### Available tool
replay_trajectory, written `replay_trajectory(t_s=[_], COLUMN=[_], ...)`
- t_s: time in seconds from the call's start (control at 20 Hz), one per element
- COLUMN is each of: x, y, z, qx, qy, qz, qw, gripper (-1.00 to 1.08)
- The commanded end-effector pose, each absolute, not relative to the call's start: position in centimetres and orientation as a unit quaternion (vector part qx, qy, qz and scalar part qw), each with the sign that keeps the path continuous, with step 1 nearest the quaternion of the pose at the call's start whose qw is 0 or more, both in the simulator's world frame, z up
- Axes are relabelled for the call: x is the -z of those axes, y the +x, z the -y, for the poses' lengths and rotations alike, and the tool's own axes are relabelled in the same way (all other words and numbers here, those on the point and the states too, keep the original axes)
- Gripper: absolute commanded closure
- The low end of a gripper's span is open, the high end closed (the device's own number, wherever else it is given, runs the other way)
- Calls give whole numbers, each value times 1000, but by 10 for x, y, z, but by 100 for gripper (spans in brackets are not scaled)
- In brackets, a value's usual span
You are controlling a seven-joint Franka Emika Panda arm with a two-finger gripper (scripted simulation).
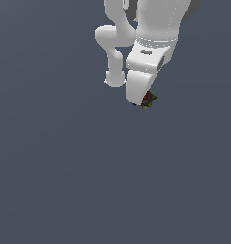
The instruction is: Pick up the object and move it to a goal position.
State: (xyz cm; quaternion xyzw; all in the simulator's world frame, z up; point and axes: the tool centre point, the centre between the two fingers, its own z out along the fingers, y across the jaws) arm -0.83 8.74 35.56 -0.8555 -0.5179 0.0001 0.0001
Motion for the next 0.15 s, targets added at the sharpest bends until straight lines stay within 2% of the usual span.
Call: replay_trajectory(t_s=[0.0,0.1], x=[-357,-356], y=[-8,-7], z=[-88,-87], qx=[0,0], qy=[-856,-856], qz=[518,518], qw=[0,0], gripper=[108,108])
